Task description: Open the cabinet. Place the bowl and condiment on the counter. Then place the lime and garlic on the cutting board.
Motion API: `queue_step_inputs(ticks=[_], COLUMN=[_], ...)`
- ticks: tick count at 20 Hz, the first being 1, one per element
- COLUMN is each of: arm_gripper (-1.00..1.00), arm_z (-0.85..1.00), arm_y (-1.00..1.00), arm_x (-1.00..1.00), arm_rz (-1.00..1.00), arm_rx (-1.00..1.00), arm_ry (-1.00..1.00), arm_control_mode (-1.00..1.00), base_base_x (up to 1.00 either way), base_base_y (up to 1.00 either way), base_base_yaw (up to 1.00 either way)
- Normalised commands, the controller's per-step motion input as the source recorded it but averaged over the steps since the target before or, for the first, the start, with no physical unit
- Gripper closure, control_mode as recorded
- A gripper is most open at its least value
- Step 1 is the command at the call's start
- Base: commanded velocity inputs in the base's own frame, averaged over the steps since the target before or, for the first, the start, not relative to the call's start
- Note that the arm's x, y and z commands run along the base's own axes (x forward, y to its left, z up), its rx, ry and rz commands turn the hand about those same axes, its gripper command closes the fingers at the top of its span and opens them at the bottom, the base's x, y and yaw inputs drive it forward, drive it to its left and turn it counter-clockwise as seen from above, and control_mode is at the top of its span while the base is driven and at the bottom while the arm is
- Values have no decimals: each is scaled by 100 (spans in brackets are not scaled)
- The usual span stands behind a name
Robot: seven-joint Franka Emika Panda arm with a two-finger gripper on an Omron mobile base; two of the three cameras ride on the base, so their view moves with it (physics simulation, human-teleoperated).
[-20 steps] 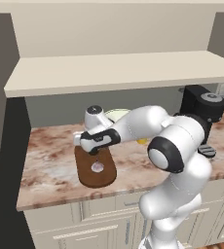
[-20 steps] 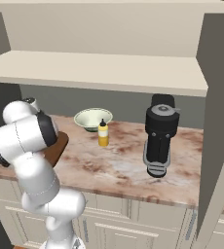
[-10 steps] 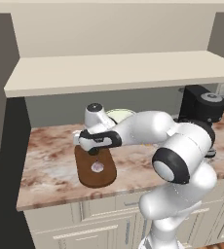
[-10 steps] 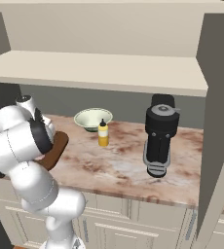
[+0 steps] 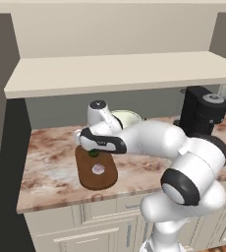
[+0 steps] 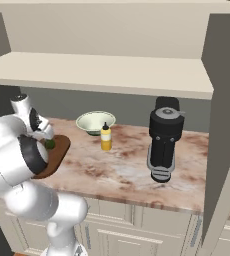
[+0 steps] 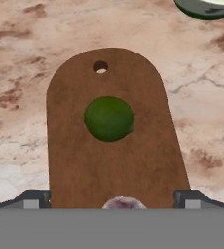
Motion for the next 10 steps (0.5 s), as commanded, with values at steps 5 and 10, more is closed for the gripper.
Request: queue_step_inputs(ticks=[5, 10], arm_gripper=[-100, -100], arm_z=[27, 24], arm_y=[-10, -11], arm_x=[-34, -39], arm_rz=[0, 0], arm_rx=[0, 0], arm_ry=[0, 0], arm_control_mode=[-100, -100], base_base_x=[0, 0], base_base_y=[0, 0], base_base_yaw=[0, 0])
